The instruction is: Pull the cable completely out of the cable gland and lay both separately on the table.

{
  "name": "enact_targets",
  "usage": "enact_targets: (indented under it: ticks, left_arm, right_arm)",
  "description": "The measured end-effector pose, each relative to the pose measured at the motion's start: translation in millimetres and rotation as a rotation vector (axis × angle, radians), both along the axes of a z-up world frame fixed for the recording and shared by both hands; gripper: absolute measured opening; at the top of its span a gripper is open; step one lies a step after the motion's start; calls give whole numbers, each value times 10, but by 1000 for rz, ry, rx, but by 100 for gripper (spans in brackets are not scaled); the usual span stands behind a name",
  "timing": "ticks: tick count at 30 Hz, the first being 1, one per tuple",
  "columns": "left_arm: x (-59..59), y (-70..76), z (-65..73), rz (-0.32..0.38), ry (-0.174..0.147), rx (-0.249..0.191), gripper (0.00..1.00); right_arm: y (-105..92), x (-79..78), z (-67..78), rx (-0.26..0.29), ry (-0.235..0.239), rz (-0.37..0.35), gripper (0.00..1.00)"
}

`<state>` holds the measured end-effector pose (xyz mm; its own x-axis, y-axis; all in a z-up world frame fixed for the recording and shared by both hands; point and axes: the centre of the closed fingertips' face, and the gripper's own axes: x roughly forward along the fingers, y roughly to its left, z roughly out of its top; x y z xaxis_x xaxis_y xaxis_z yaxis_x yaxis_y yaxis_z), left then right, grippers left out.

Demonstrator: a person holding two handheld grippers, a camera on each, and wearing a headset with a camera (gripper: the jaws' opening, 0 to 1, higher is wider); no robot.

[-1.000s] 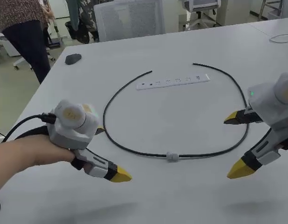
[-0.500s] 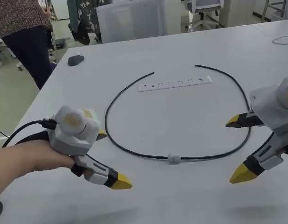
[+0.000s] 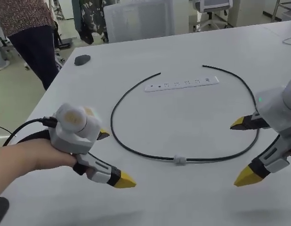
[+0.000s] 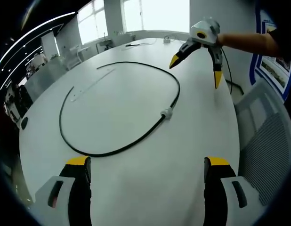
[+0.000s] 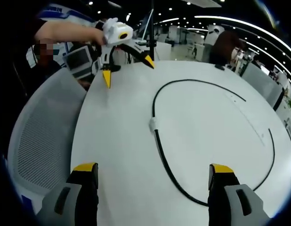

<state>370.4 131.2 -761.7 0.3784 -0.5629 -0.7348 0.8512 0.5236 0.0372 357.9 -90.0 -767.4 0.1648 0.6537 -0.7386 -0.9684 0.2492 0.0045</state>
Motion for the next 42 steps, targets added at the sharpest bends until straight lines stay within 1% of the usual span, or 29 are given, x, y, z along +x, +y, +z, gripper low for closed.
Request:
enact_targets:
  ticks: [3,11,18,19,20,21,22,23,25,26,27,30,31,35,42]
  left_arm:
    - [-14,-21,17,2,3,-14,100]
    - [-4,-6,-20,9,7,-5,100]
    - [27,-14,-7,11,-6,-21,100]
    - [-6,-55,-11,13,25,-58,100]
    - [-8,-48,-25,17,33,-54,100]
    - [-6,-46,-44,9,26,-40,100]
    - [1,-41,-57,1,15,-26,100]
    - [11,-54,-64,-4,7,-25,100]
    - [13,-69,-73,0,20,-38,100]
    - [7,-98,-71,-5,21,-40,100]
    - [0,-125,-68,-14,18,-42,100]
    - [-30,-191,-109,-38,41,-41,100]
    - [-28,-202,-118,-41,43,-40,100]
    - [8,-213,-151,-38,49,-43,100]
    - [40,-186,-233,-40,59,-25,100]
  right_arm:
    - [10,13,-12,-1,-1,3,99]
    - [25,39,-51,-2,4,12,98]
    - [51,102,-70,6,8,12,97]
    - [59,110,-69,7,5,12,97]
    - [70,150,-63,7,-22,18,98]
    - [79,155,-63,7,-28,23,98]
    - [84,155,-67,7,-20,22,95]
    - [99,153,-68,13,-6,21,91]
    - [134,159,-77,25,5,19,88]
    - [146,162,-97,23,9,19,87]
    - [155,161,-108,23,12,20,85]
    - [197,159,-141,31,23,21,81]
    - [217,161,-157,33,28,19,79]
    - [296,187,-202,46,30,9,77]
    - [391,227,-258,56,22,7,65]
